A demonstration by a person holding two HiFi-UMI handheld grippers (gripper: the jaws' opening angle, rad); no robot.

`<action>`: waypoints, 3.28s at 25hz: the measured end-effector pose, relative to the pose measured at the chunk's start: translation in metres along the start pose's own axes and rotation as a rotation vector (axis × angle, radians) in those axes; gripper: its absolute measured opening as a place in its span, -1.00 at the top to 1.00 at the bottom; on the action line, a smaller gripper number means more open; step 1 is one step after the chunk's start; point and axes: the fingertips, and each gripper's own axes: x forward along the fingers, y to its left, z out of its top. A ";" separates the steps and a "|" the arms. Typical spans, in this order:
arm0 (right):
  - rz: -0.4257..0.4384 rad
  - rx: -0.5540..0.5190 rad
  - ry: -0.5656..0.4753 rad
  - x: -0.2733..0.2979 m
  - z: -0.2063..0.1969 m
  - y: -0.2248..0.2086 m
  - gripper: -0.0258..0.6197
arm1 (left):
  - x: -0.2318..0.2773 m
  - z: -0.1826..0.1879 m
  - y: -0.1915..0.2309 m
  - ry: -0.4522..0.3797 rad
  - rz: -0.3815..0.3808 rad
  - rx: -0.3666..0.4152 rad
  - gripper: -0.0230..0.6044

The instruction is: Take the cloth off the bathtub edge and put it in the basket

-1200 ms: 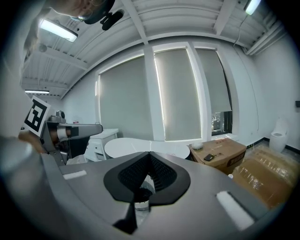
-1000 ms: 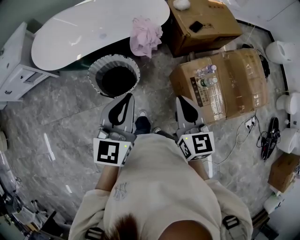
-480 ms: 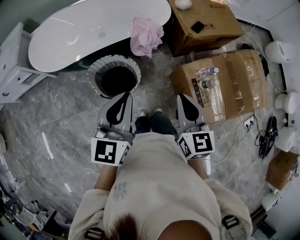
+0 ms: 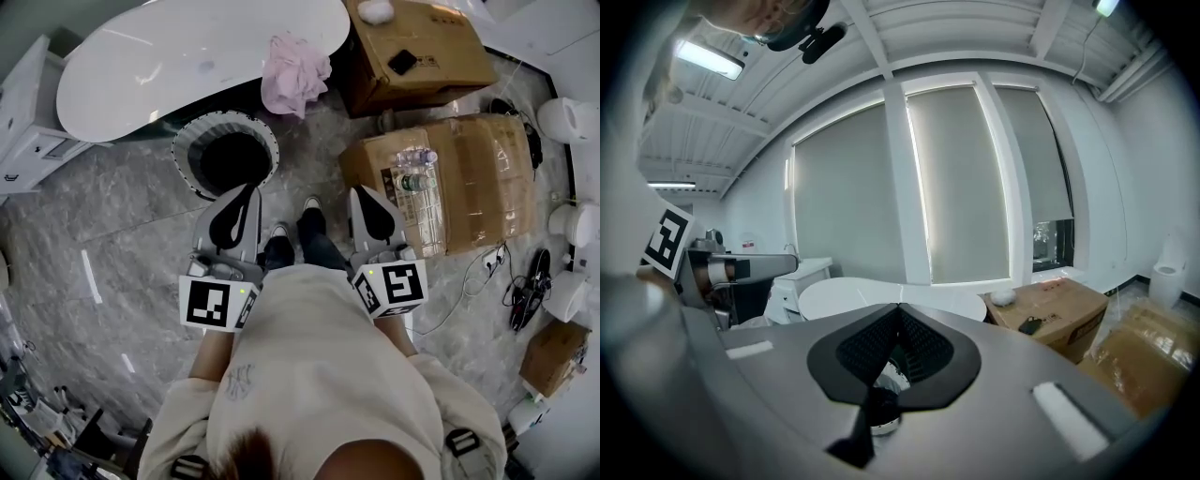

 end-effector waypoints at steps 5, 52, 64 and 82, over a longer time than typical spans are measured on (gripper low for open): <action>0.048 -0.012 -0.005 0.022 0.014 -0.032 0.92 | 0.036 0.011 -0.005 -0.020 0.040 0.006 0.77; 0.037 -0.015 -0.038 0.236 0.096 -0.088 0.92 | 0.232 0.059 0.140 -0.075 -0.014 -0.002 0.77; 0.179 -0.266 -0.019 0.273 0.113 -0.067 0.92 | 0.244 0.054 0.157 -0.069 0.021 -0.016 0.77; 0.484 -0.074 -0.075 0.349 0.148 -0.136 0.92 | 0.346 0.068 0.157 -0.048 0.038 0.007 0.77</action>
